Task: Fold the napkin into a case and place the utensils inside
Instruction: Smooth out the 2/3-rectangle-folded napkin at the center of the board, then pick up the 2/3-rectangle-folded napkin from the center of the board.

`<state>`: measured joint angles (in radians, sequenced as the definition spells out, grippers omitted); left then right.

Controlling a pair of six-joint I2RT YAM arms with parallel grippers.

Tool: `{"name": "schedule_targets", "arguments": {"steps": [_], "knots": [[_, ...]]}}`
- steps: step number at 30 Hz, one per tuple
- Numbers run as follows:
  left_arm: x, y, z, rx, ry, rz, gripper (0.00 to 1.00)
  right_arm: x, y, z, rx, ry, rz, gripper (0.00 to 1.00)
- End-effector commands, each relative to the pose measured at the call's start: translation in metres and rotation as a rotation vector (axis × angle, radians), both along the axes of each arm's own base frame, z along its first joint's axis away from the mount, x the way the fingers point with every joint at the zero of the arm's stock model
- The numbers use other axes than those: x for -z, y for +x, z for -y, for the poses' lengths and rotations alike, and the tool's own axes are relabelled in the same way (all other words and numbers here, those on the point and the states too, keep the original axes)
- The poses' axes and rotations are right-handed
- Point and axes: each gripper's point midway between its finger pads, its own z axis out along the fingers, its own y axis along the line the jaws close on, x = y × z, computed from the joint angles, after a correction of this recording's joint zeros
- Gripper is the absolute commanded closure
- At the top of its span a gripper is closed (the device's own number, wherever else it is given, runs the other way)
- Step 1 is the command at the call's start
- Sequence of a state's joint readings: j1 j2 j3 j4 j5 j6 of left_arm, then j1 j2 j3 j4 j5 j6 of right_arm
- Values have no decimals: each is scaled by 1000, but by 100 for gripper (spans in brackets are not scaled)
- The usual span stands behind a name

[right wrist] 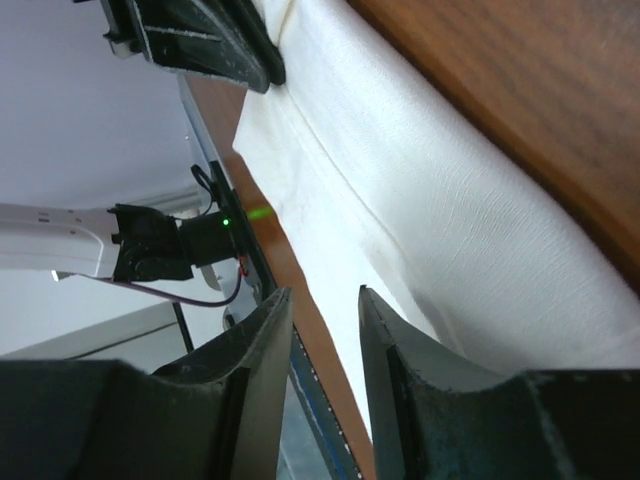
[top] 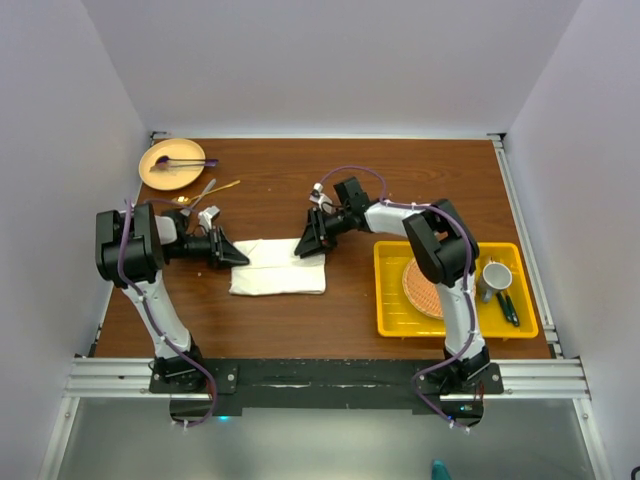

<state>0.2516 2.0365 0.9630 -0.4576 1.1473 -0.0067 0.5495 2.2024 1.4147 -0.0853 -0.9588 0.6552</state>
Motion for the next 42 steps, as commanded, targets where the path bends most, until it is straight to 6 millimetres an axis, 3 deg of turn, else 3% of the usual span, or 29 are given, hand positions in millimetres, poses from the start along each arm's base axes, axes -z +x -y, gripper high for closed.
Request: {"name": "schedule_targets", "arguments": {"steps": [1, 4, 7, 15, 23, 25, 29, 31, 34, 37, 40, 42], "knots": [[42, -10, -19, 1, 208, -24, 83, 18, -19, 10, -6, -55, -46, 66], [40, -8, -21, 4, 220, -10, 83, 55, -19, 21, 5, -136, -85, 68], [31, -6, -19, 29, 201, 39, 80, 73, -10, 27, 19, -196, -86, 68], [-40, 0, -8, 153, 81, 339, 60, 77, 0, 29, 19, -238, -43, 68], [-77, -13, 7, 171, 2, 371, 53, 83, 16, 23, 56, -244, -13, 68], [-74, -23, 16, 237, -2, 398, 53, 84, 19, 21, 63, -243, -12, 69], [-64, -66, 29, 440, -30, 345, 55, 87, 25, 18, 79, -242, -3, 68], [-56, -74, 30, 479, -50, 340, 55, 90, 26, 18, 80, -248, 1, 68], [-40, -79, 29, 463, -39, 253, 56, 91, 25, 19, 73, -255, 5, 68], [-13, -70, 20, 421, 43, 194, 59, 93, 24, 22, 68, -260, 10, 68], [-3, -67, 13, 372, 114, 134, 60, 93, 24, 22, 62, -262, 17, 68], [-12, -63, 13, 377, 122, 189, 60, 91, 25, 22, 55, -262, 28, 68]]}}
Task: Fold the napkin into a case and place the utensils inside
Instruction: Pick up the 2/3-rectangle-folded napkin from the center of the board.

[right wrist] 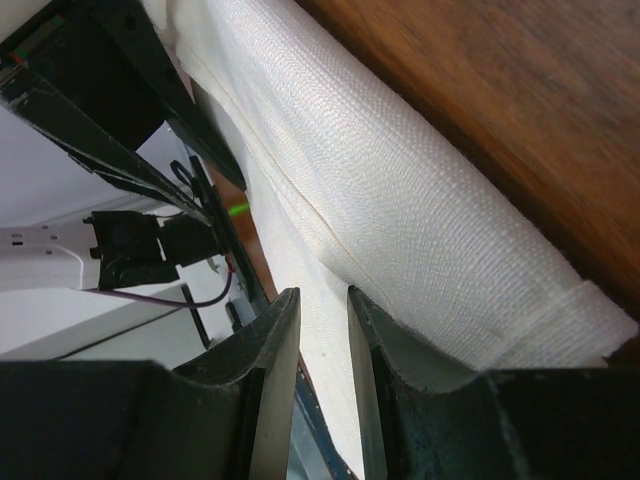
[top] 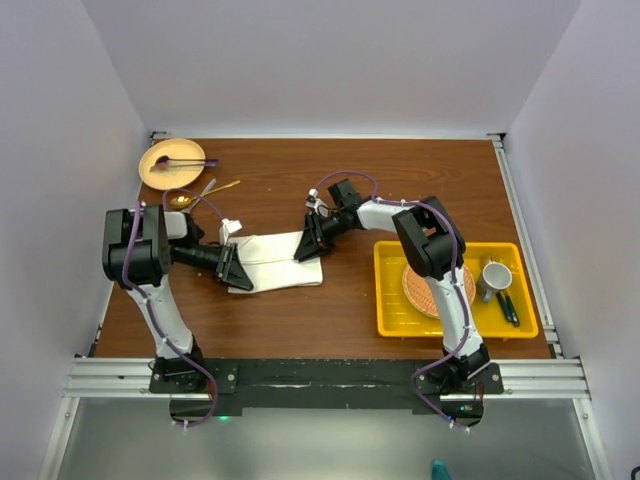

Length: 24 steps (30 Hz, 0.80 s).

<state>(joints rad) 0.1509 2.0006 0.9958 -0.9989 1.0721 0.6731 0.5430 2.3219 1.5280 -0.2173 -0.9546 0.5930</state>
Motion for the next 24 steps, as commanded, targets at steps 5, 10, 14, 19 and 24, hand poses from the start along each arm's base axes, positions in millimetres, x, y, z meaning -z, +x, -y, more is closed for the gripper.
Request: {"name": "schedule_targets", "arguments": {"steps": [5, 10, 14, 19, 24], "knots": [[-70, 43, -11, -14, 101, 459, 55, 58, 23, 20, 51, -206, 129, 68], [-88, 73, -24, 62, 503, 957, 50, 57, 24, 21, 32, -206, 161, 68], [-90, 52, -11, 273, 634, 1273, 46, 59, 22, 22, 11, -216, 173, 69], [-66, 32, 5, 427, 697, 1401, 46, 61, 22, 24, 7, -224, 174, 69], [-38, 20, 15, 547, 725, 1425, 47, 61, 22, 23, 3, -222, 173, 69]]}}
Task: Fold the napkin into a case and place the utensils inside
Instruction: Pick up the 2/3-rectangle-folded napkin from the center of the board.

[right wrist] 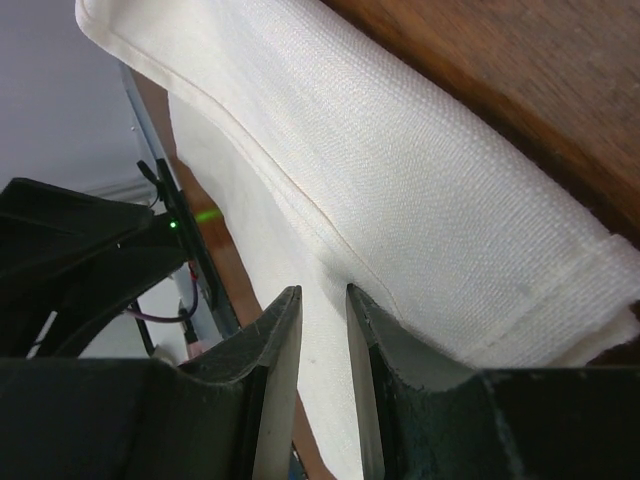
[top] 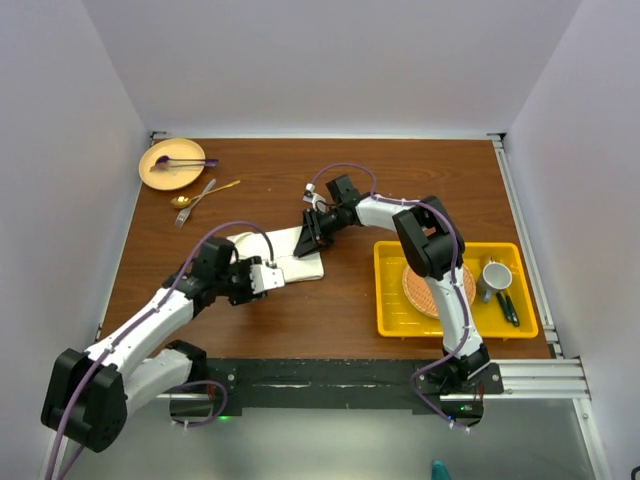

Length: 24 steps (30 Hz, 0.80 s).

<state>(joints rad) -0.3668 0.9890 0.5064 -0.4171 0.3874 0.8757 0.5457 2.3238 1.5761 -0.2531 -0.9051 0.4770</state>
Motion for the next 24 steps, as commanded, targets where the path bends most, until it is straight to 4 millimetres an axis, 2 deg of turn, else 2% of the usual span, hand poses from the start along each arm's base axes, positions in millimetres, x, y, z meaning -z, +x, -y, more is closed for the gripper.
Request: {"name": "schedule_targets", "arguments": {"steps": [1, 5, 11, 14, 16, 17, 18, 20, 21, 23, 24], "knots": [[2, 20, -2, 35, 107, 167, 47, 60, 10, 25, 49, -205, 50, 69], [28, 7, 0, 96, 173, 161, 46, 61, 9, 26, 40, -210, 46, 69], [52, 17, -11, 57, 279, 202, 48, 63, 9, 26, 37, -217, 51, 69], [57, 27, -15, 36, 313, 241, 52, 65, 9, 26, 32, -224, 48, 70], [60, 29, -15, 38, 318, 237, 64, 65, 10, 27, 33, -224, 48, 70], [56, 32, -12, 32, 307, 236, 70, 65, 10, 27, 31, -226, 48, 70], [56, 29, -10, 37, 299, 211, 80, 65, 10, 26, 28, -226, 51, 70], [48, 26, 3, 63, 241, 167, 87, 64, 11, 27, 28, -228, 56, 70], [49, 18, 3, 73, 239, 123, 97, 64, 11, 27, 23, -228, 60, 70], [35, 16, 19, 96, 167, 76, 100, 61, 12, 28, 16, -230, 71, 70], [35, 5, 24, 118, 142, 17, 100, 60, 12, 28, 8, -228, 82, 70]]}}
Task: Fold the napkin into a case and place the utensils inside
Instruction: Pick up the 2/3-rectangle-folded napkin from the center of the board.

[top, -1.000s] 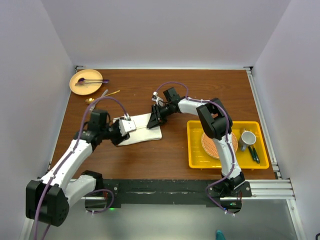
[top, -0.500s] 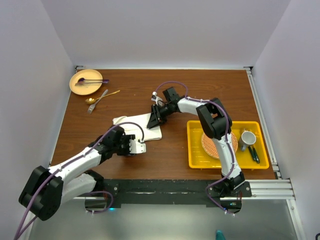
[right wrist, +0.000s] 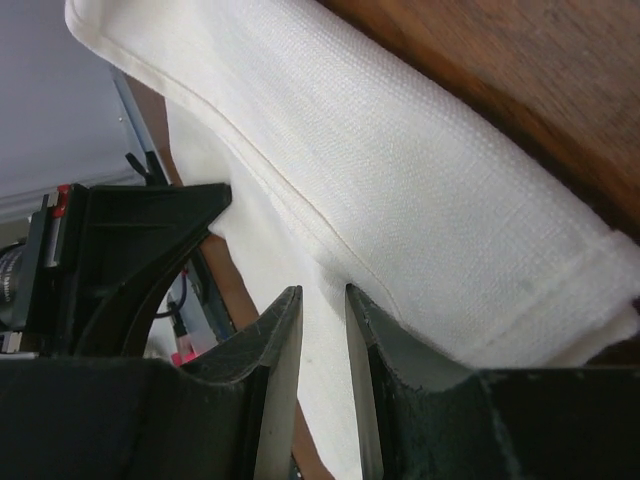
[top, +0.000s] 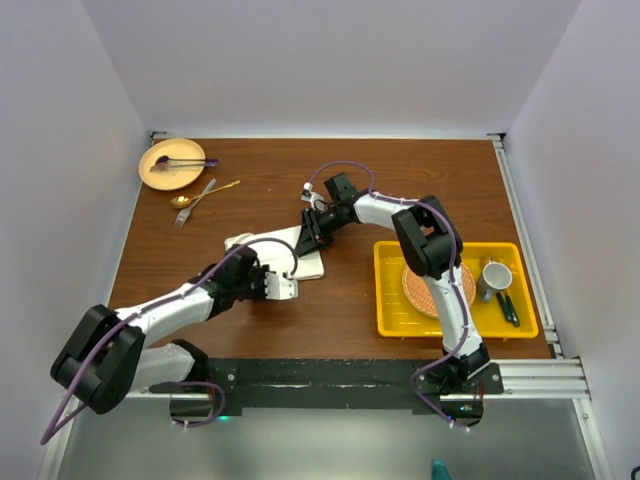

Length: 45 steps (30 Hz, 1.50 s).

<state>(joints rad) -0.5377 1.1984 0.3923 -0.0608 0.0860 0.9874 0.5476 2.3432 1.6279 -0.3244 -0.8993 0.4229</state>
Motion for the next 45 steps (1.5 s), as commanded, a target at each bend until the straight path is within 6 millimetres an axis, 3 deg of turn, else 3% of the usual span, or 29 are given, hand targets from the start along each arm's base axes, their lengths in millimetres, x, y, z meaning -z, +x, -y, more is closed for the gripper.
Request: {"name": "schedule_targets", "arguments": {"steps": [1, 2, 4, 5, 7, 8, 16, 21, 31, 34, 35, 37, 38, 40, 41, 42, 44, 45], "knots": [[-12, -26, 24, 41, -110, -202, 100, 59, 8, 29, 30, -214, 68, 70], [-23, -22, 30, 27, -143, -211, 100, 56, 8, 30, 27, -213, 74, 70], [-24, -31, 35, 27, -170, -293, 100, 56, 3, 33, 10, -215, 78, 70], [-32, -24, 37, 8, -194, -296, 100, 53, 3, 34, 6, -213, 85, 70], [-31, -28, 38, -4, -215, -374, 100, 55, -2, 37, -10, -217, 84, 70], [-39, -18, 37, -24, -237, -374, 100, 56, -5, 38, -16, -219, 80, 70], [-57, 3, 32, -56, -347, -602, 100, 57, -3, 40, -36, -226, 103, 70], [-55, 3, 34, -64, -380, -709, 100, 56, -2, 38, -42, -222, 110, 70], [-49, 37, 15, -213, -509, -855, 100, 55, 0, 40, -67, -229, 128, 70], [-49, 40, 13, -213, -509, -832, 94, 56, 1, 41, -70, -237, 128, 70], [-49, 46, 13, -208, -516, -790, 79, 56, 0, 41, -71, -237, 127, 70], [-53, 45, 13, -228, -517, -742, 67, 56, 0, 41, -68, -238, 125, 69], [-55, 55, 15, -214, -519, -668, 59, 56, 0, 41, -65, -238, 122, 69], [-56, 42, 22, -188, -464, -575, 52, 57, 0, 40, -62, -239, 118, 69], [-59, 49, 27, -158, -451, -478, 51, 56, 0, 40, -61, -237, 116, 69], [-53, 32, 33, -126, -384, -418, 50, 57, 0, 41, -58, -240, 113, 69], [-54, 31, 43, -84, -360, -296, 47, 58, 0, 40, -59, -241, 111, 69], [-46, 18, 45, -66, -317, -262, 45, 58, 0, 41, -56, -244, 112, 70]]}}
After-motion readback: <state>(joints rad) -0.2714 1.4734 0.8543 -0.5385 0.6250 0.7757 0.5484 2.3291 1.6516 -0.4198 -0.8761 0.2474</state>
